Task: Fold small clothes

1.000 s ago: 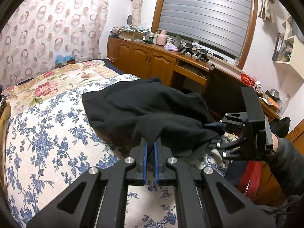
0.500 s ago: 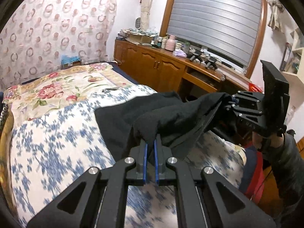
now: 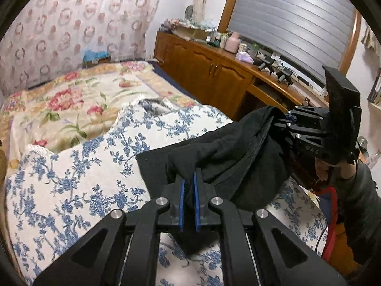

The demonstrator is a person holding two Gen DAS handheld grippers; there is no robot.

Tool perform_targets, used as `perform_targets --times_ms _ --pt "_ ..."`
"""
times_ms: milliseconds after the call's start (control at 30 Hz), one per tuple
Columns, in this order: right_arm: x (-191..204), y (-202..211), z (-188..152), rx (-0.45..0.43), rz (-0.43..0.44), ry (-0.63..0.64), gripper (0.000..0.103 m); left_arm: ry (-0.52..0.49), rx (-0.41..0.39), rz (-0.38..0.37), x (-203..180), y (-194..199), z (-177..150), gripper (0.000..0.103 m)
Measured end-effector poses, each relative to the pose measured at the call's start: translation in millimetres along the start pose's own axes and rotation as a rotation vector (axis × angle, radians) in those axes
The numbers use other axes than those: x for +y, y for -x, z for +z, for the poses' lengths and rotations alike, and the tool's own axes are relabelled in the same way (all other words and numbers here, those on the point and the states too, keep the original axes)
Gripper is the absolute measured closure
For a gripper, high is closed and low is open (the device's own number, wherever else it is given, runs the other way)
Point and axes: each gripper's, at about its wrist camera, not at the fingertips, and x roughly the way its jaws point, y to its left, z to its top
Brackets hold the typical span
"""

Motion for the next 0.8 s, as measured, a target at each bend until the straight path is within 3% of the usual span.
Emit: perform_targets --times_ms 133,200,233,367,500,567,600,800 --pt "-6.6 -21.6 -2.4 0.04 0.032 0.003 0.095 -0.003 0.026 -0.007 5.5 -9.8 2.1 0.092" --pt "-11.0 -27.7 -2.0 0.048 0.049 -0.003 0.095 -0.007 0.024 -0.005 7.5 -9.4 3.8 0.079" --pt "-12.5 -30.2 -0.3 0.05 0.056 -0.007 0.095 -0.009 0.015 -0.004 8.9 -7.3 4.5 0.067" --pt "-19.8 -39.7 7.5 0.057 0.074 -0.014 0.094 -0.011 -0.017 -0.012 13.5 3.4 9.2 0.047" --pt "-27.2 -51.8 17.5 0.069 0.098 -0.024 0.092 -0.017 -0.016 -0.018 15.8 2.5 11.0 0.046" --pt "-30.7 -56.7 24.1 0.074 0.095 -0.033 0.08 -0.015 0.007 0.002 18.6 -7.9 8.5 0.046" --pt "-32.6 -58.4 27.6 0.076 0.089 -0.037 0.079 -0.012 0.016 0.0 20.0 -11.8 7.9 0.046" --pt "-55.7 -57.0 51.9 0.038 -0.045 -0.085 0.076 0.025 0.071 0.029 34.4 -40.6 2.2 0.046"
